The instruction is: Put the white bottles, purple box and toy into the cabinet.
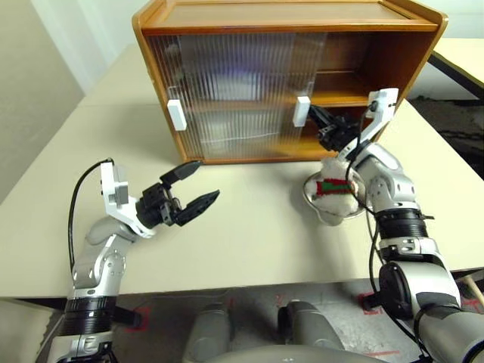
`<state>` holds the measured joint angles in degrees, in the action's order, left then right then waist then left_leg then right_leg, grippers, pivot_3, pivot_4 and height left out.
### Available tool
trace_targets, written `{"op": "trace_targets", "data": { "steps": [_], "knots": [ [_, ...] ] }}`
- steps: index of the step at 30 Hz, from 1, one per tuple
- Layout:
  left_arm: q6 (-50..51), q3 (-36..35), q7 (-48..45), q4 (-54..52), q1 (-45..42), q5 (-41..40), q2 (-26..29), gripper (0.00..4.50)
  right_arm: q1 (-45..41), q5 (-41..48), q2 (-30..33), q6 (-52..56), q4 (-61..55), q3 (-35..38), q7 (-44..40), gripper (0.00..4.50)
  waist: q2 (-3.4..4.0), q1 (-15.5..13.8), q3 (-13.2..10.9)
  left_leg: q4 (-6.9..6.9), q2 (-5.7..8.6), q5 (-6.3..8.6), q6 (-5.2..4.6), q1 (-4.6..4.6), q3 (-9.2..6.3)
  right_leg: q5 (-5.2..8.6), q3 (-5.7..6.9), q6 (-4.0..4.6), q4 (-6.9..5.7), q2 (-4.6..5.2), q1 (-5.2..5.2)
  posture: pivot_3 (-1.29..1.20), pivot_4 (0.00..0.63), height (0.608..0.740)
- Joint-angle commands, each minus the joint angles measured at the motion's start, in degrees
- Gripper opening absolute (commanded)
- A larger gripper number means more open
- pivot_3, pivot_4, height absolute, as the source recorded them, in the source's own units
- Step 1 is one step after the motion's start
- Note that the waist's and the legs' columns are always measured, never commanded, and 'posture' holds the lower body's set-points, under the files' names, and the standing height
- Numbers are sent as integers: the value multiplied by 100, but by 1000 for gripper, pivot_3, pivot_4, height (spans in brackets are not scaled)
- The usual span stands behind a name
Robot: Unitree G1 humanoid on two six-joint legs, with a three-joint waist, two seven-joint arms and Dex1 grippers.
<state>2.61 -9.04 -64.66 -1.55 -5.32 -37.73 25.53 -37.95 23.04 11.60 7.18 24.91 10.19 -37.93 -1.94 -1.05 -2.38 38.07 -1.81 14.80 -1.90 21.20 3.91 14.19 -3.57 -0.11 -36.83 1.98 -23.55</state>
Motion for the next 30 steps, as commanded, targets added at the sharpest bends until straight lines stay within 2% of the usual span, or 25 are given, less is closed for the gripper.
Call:
{"op": "trace_targets", "data": {
  "steps": [1,8,12,13,14,17,20,24,26,30],
  "knots": [
    [-44,12,56,29,-5,102,-30,4500,-102,23,-131,39,-4,-131,-60,28,0,-3,0,0,1,0,0,1,0,0,1,0,0,1,0,174,0,740],
    [-58,28,87,25,18,124,-70,4500,-138,6,-224,4,47,-186,-111,28,0,10,0,-4,0,1,1,3,0,-4,4,7,-1,1,-4,178,0,740],
    [-93,48,91,46,13,151,-116,4500,15,-93,70,168,-80,-204,-133,28,0,-2,0,-5,0,1,2,4,-3,-5,6,8,-1,0,-5,179,0,740],
    [-103,49,89,58,4,156,-126,4500,77,-56,275,332,-147,-137,-175,523,0,-5,0,-4,1,1,1,5,-4,-4,6,8,-1,1,-5,173,0,740],
    [-123,51,82,80,-9,169,-135,4500,128,-6,480,503,-198,-73,-238,738,-1,-11,1,-4,1,1,1,6,-3,-4,6,8,0,2,-5,173,0,740],
    [-209,61,60,173,-58,236,-155,4500,205,159,915,886,-277,55,-409,1764,-1,-76,1,-1,9,1,1,11,-3,-1,8,2,6,12,-4,162,0,740],
    [-273,63,21,302,-185,253,-184,4500,377,464,1793,1910,-700,189,-849,2880,0,-146,0,0,10,1,1,16,-1,2,7,-2,15,13,-4,156,0,740],
    [-356,74,-44,477,-294,280,-196,4500,818,483,2923,3285,-1776,-4,-936,4364,-1,-172,0,-1,5,1,1,22,-5,3,9,-2,29,9,-4,149,0,740],
    [-398,96,-91,551,-340,295,-206,4500,1049,797,3457,4347,-2334,-65,-1072,4476,0,-172,1,-4,4,1,1,25,-7,6,10,-4,39,9,-4,149,0,740],
    [-455,135,-145,638,-392,304,-239,4500,1215,1453,3784,6294,-3078,-32,-881,4476,-6,-128,1,-4,-1,1,1,22,0,14,5,-19,43,4,-2,141,0,740]
  ]
}}
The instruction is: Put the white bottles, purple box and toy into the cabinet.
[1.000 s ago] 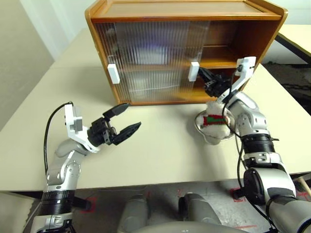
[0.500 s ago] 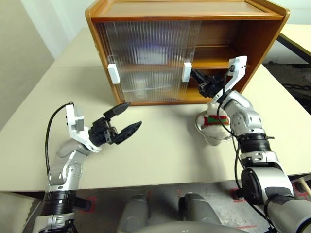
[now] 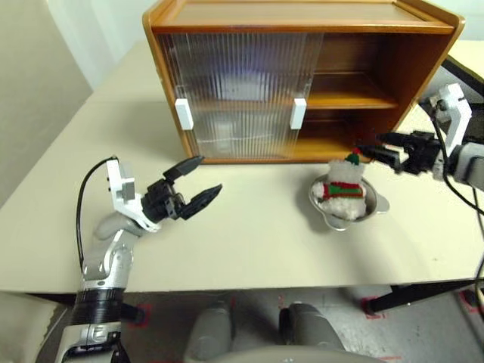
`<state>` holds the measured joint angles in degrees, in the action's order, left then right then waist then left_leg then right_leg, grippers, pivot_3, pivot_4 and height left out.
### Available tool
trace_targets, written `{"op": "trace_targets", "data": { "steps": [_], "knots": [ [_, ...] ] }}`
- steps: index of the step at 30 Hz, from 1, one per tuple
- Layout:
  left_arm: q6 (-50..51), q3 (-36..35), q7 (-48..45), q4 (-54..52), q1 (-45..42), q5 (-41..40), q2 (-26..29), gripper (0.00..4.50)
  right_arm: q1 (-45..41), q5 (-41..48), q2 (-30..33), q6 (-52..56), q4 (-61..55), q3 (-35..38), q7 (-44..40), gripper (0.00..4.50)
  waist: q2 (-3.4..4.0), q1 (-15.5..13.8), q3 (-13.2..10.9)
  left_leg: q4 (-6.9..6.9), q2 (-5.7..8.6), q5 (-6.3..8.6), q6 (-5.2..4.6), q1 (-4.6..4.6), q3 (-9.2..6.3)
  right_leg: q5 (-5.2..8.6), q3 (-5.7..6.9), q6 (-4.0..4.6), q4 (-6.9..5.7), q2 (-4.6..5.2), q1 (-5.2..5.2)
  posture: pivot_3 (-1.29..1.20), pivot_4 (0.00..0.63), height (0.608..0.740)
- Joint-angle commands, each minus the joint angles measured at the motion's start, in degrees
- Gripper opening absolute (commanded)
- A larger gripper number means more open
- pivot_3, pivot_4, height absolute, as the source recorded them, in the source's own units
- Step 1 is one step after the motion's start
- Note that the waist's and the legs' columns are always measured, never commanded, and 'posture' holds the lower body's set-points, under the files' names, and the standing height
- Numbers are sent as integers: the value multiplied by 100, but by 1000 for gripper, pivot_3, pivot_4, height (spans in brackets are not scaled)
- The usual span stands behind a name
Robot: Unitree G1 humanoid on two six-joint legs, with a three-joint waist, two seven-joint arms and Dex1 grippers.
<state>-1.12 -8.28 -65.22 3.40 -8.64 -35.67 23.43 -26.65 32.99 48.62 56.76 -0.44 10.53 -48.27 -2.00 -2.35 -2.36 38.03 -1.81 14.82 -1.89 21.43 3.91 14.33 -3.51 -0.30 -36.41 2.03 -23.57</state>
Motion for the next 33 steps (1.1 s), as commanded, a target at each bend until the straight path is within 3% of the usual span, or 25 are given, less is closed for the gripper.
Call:
{"op": "trace_targets", "data": {
  "steps": [1,8,19,23,30,33],
  "knots": [
    [-94,67,-101,163,-71,102,-38,4500,105,582,30,1768,-671,-19,273,4476,-3,-2,1,1,0,0,0,-1,0,0,1,0,0,-1,2,141,0,740],
    [-180,117,-173,242,-90,126,-79,4500,314,460,-246,2273,-814,-44,892,4476,-8,-28,0,16,5,-1,-1,1,-5,-9,4,-15,1,-3,6,142,0,740],
    [-269,178,-317,260,-79,135,-111,4500,87,85,-817,2112,-421,-269,1500,4476,-19,-33,7,11,6,-1,-1,15,-7,-15,4,-26,32,-5,6,161,0,740],
    [-272,177,-323,238,-54,119,-140,4500,80,52,-853,2129,-383,-318,1521,3568,-22,-44,9,12,5,-1,-1,17,-8,-16,6,-27,33,-5,6,166,0,740],
    [-309,189,-327,246,-12,153,-193,4500,-111,231,-513,2321,-376,-83,1283,944,-23,-50,9,12,6,-1,-1,18,-8,-17,5,-29,34,-4,6,163,0,740],
    [-317,195,-336,267,-20,166,-184,4500,-485,439,-202,2432,-198,151,1007,227,-21,-47,9,13,6,-1,-1,19,-8,-18,6,-29,36,-4,6,157,0,740]
  ]
}}
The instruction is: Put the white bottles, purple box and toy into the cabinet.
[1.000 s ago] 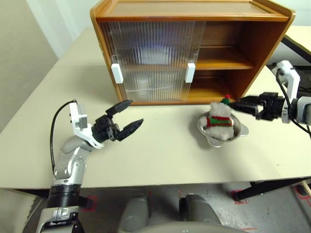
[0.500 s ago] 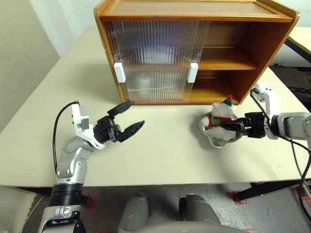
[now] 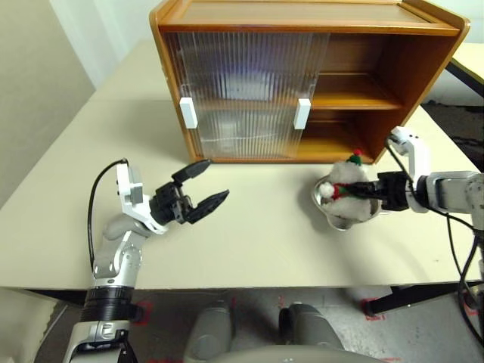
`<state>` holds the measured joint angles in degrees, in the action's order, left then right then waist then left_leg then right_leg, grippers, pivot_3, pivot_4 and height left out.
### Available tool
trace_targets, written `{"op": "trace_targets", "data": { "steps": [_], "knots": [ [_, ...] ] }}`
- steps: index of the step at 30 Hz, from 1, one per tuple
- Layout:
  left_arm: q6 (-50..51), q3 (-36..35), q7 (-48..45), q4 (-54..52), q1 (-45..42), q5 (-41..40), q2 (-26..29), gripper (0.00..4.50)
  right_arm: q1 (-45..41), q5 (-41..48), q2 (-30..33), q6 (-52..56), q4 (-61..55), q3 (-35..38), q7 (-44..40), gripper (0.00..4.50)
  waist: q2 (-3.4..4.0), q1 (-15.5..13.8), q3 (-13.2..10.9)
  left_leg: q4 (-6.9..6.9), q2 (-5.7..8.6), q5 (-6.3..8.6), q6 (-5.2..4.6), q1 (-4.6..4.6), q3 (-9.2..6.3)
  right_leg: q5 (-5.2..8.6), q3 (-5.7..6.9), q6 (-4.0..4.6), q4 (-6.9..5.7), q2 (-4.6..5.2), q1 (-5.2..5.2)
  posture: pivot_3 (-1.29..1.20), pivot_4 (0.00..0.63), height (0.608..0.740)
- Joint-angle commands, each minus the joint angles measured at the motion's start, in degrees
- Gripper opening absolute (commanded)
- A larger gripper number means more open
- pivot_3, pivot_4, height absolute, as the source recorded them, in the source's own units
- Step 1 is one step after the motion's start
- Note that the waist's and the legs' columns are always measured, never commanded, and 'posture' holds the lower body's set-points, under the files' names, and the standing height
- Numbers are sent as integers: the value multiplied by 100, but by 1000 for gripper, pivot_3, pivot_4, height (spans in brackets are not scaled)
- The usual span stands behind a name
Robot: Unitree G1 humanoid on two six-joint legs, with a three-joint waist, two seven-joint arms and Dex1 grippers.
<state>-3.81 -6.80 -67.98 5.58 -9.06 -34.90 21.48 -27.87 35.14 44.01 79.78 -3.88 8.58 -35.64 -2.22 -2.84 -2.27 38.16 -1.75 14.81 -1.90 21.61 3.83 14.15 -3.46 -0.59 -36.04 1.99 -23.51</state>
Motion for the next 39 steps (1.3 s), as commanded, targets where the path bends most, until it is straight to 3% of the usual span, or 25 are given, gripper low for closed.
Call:
{"op": "trace_targets", "data": {
  "steps": [1,6,11,26,32,39],
  "knots": [
    [-52,43,-67,65,12,90,17,4500,-535,291,327,133,243,458,-335,186,1,10,0,0,0,0,0,0,0,-1,0,1,1,0,-1,157,0,740],
    [-55,15,-90,92,8,80,51,4500,-1322,469,220,128,686,1031,-289,185,0,17,0,-5,-5,0,0,-4,0,-3,1,4,6,-6,1,151,0,740],
    [-68,-7,-84,122,-12,94,58,4500,-1611,263,-213,-894,922,1229,-58,184,0,18,1,-6,-3,0,0,1,1,-5,-1,1,11,-4,1,153,0,740],
    [-6,-27,40,-25,80,125,107,4500,-2337,-1185,-769,-4682,2573,659,169,179,4,19,3,-6,-2,0,-1,5,2,-17,-1,13,11,-1,-2,174,0,740],
    [-7,-7,120,-117,153,127,101,4500,-2439,-1763,-864,-5488,3125,234,142,179,5,12,4,-6,-3,0,-1,6,2,-25,-2,26,10,1,-2,180,0,740],
    [7,-8,217,-213,224,110,105,4500,-2617,-1939,-816,-5624,3258,226,254,2646,8,-2,3,-7,-2,0,0,5,1,-29,0,31,5,7,-4,189,0,740]
  ]
}}
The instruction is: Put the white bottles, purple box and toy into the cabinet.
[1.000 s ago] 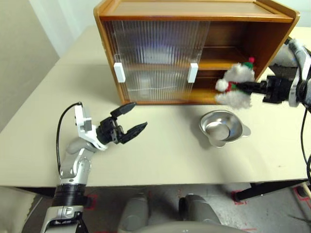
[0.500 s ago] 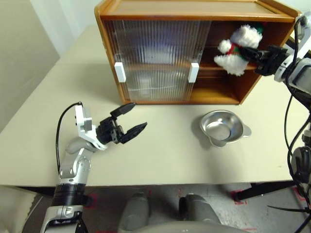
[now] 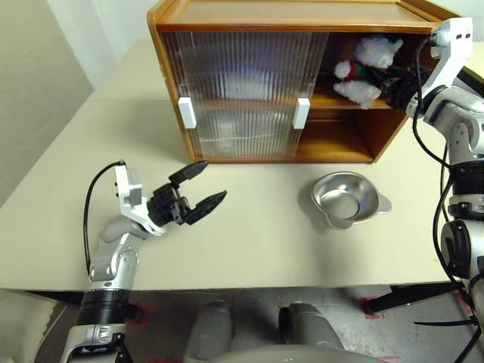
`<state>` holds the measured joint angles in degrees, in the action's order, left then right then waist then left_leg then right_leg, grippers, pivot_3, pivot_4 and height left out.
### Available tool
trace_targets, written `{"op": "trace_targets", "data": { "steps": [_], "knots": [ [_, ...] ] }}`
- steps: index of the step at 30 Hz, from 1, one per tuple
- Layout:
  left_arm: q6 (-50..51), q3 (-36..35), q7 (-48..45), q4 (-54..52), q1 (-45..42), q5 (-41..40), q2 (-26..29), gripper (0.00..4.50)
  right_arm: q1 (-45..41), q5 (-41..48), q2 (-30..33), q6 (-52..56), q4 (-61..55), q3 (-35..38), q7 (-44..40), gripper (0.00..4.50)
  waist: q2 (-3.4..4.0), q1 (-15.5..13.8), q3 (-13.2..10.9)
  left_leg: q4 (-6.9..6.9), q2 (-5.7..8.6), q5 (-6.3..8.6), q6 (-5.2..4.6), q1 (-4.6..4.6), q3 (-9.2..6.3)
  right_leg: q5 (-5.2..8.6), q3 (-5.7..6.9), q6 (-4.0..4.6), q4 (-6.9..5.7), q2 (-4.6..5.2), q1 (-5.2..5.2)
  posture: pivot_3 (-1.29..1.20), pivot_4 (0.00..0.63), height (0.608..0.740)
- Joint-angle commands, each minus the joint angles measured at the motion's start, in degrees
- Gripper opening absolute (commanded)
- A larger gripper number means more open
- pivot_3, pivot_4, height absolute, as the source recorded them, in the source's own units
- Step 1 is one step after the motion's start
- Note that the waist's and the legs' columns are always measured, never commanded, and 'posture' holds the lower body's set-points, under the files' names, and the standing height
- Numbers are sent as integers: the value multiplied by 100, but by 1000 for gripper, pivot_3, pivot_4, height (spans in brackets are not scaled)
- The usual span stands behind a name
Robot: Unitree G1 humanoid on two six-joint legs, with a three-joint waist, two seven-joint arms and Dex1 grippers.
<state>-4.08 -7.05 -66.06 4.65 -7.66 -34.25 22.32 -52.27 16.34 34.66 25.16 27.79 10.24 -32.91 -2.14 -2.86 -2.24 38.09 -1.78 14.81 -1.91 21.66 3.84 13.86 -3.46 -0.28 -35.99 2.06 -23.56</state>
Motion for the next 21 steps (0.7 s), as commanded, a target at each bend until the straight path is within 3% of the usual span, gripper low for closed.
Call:
{"op": "trace_targets", "data": {
  "steps": [1,5,9,14,18,21],
  "knots": [
    [37,17,29,-126,91,43,26,4500,-202,-75,171,-167,108,73,-36,3065,0,-5,0,-1,0,0,0,0,0,-1,0,1,0,0,-1,188,0,740],
    [50,14,33,-131,99,35,34,4500,-287,-71,529,-83,166,144,-142,4478,1,-50,0,-2,0,0,0,0,0,-2,2,3,1,3,-1,182,0,740],
    [53,39,17,-98,65,43,29,4500,-220,88,873,315,55,203,-432,4478,1,-112,0,-2,0,0,0,0,1,-2,2,4,3,2,-2,174,0,740],
    [61,50,-2,-80,31,38,32,4500,113,841,1336,1731,-438,454,-1221,4478,1,-166,0,0,0,0,0,4,1,-1,4,4,7,6,-2,172,0,740],
    [48,75,-17,-88,44,45,26,4500,1187,1622,2026,3194,-1233,554,-2175,4478,-1,-215,2,0,0,1,-2,11,-1,-1,8,4,15,7,-2,179,0,740],
    [42,85,-25,-97,59,47,23,4500,1877,1911,2401,3915,-1229,787,-2371,4478,3,-272,4,1,0,2,-4,15,-3,-1,8,3,15,5,-4,177,0,740]
  ]
}}
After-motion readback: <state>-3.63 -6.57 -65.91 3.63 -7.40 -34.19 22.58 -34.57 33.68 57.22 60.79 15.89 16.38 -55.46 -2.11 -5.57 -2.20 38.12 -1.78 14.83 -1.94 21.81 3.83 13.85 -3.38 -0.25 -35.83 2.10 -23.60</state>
